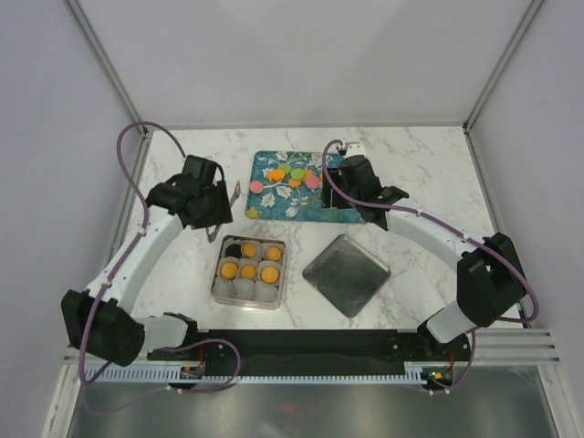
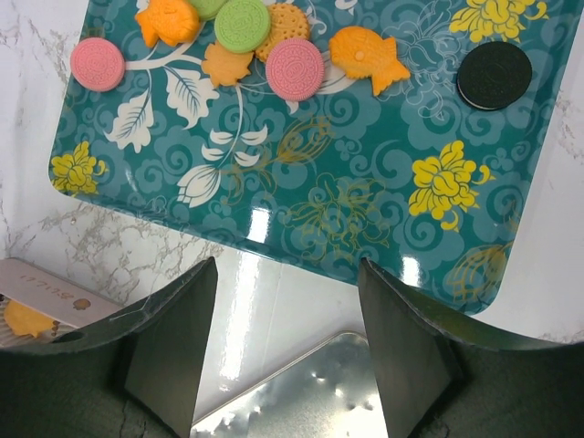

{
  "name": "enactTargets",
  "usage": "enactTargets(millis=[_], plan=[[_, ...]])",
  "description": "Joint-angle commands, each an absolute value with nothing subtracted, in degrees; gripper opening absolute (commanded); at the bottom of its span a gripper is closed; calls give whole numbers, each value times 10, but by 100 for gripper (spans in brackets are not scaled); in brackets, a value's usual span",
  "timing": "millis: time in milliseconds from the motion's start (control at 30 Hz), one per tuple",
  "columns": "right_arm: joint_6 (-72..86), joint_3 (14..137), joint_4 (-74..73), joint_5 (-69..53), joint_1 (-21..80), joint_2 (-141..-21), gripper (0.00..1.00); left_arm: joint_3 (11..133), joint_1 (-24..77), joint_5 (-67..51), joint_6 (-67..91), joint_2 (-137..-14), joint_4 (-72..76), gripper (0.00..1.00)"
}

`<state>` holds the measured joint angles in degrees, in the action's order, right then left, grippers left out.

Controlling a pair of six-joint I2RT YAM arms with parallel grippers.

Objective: Pack the cookies

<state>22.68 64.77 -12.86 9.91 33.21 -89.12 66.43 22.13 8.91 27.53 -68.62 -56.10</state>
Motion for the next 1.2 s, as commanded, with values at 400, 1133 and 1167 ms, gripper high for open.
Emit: enactTargets(millis=[400,1133,1167], plan=[[217,635,-113,99,330,-865,72,784,59,29,194,-919,-360,59],[226,629,-104,93,328,-877,72,796,3,62,212,-1083,-276,62],[227,629,-104,92,329,-878,72,796,3,62,214,-1086,-276,63]])
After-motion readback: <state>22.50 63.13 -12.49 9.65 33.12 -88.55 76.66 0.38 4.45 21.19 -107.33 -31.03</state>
